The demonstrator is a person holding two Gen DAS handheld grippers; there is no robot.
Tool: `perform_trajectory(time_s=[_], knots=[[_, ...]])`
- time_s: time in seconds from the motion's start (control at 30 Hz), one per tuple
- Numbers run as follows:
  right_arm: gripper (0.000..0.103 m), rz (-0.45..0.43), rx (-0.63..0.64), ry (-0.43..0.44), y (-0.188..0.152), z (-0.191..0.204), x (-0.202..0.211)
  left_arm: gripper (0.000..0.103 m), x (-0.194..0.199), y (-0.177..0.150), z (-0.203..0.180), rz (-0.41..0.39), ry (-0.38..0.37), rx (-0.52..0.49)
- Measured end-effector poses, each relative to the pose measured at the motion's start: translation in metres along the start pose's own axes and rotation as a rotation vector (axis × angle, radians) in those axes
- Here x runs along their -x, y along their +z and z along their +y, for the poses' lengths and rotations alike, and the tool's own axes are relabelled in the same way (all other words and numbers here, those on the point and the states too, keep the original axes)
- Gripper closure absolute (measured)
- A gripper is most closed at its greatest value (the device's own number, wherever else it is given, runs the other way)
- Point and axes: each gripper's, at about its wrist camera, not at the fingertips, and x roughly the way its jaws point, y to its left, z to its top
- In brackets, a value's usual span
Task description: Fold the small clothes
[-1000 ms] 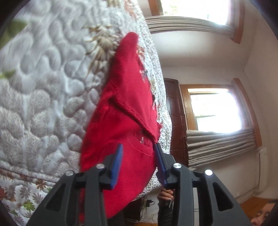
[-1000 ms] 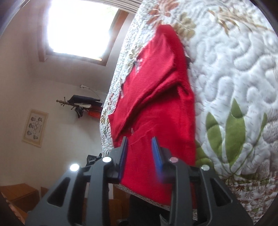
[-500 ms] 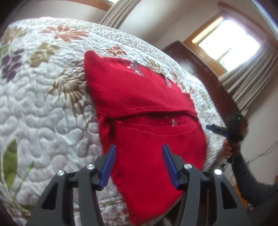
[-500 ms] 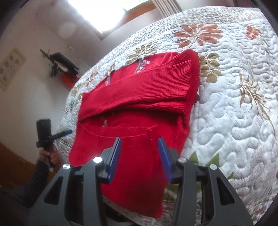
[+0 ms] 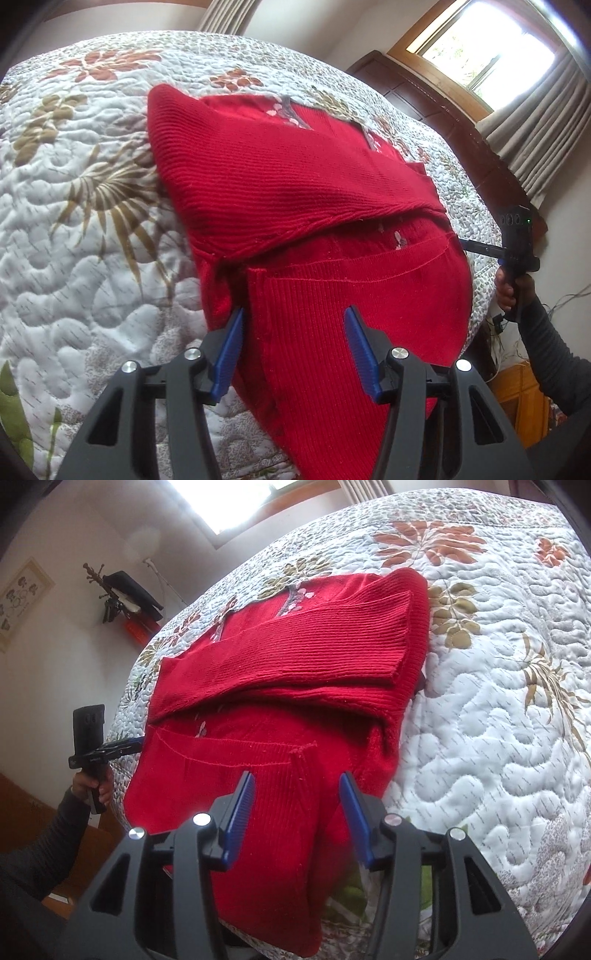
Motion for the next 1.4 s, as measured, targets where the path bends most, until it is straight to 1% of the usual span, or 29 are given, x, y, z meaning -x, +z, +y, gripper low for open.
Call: perform_trajectory(time_s=[0.07,0.1,0.13,0.17,0.2,0.23,0.33,0.37,0.43,0.47,0.5,0.57,0.63,0.8,0.9,1.03,1.23,1.4], knots=[[0.054,0.009,0.013,-0.008,-0.001,0.001,-0.002,0.05,-0.002,0.001,-0.001,0.01,0.001,-0.009],[0.054,0.012,0.019,-0.011,-0.001,0.001,-0.003,0.057,-0.002,0.0,-0.002,0.014,0.005,-0.016],[0.054,0.014,0.024,-0.012,-0.001,0.002,-0.004,0.071,-0.002,0.0,-0.003,0.019,0.004,-0.025],[0.054,0.016,0.032,-0.013,-0.001,0.003,-0.004,0.077,-0.002,0.0,-0.003,0.023,0.007,-0.031],[0.054,0.017,0.038,-0.017,-0.002,0.003,-0.004,0.086,-0.003,0.0,-0.004,0.027,0.012,-0.038],[0.055,0.017,0.044,-0.019,-0.001,0.004,-0.004,0.089,-0.004,0.0,-0.005,0.03,0.014,-0.045],[0.055,0.024,0.058,-0.022,0.001,0.005,-0.007,0.089,-0.006,0.0,-0.005,0.038,0.016,-0.05],[0.059,0.027,0.061,-0.022,0.001,0.006,-0.008,0.089,-0.007,0.001,-0.005,0.038,0.017,-0.048],[0.07,0.04,0.073,-0.014,0.002,0.007,-0.011,0.09,-0.008,0.001,-0.003,0.033,0.012,-0.041],[0.079,0.045,0.078,-0.013,0.002,0.008,-0.012,0.093,-0.007,0.001,-0.004,0.026,0.013,-0.045],[0.088,0.051,0.086,-0.019,0.002,0.01,-0.013,0.1,-0.007,0.0,-0.005,0.021,0.016,-0.05],[0.099,0.048,0.116,-0.043,0.0,0.013,-0.014,0.1,-0.006,-0.002,-0.007,0.008,0.02,-0.061],[0.099,0.03,0.112,-0.039,-0.002,0.014,-0.011,0.1,-0.003,-0.003,-0.008,-0.018,0.033,-0.052],[0.1,-0.057,0.092,-0.009,-0.003,0.021,0.016,0.1,0.024,-0.005,-0.011,-0.12,-0.005,-0.005],[0.1,-0.107,0.108,0.008,-0.003,0.035,0.039,0.1,0.042,-0.005,-0.02,-0.162,-0.032,-0.011],[0.1,-0.161,0.134,0.002,0.002,0.05,0.061,0.1,0.064,-0.002,-0.032,-0.211,-0.061,-0.026],[0.1,-0.231,0.158,-0.017,0.021,0.068,0.084,0.1,0.097,0.016,-0.044,-0.293,-0.074,-0.047],[0.1,-0.267,0.163,-0.028,0.044,0.073,0.095,0.1,0.112,0.041,-0.048,-0.323,-0.065,-0.072]])
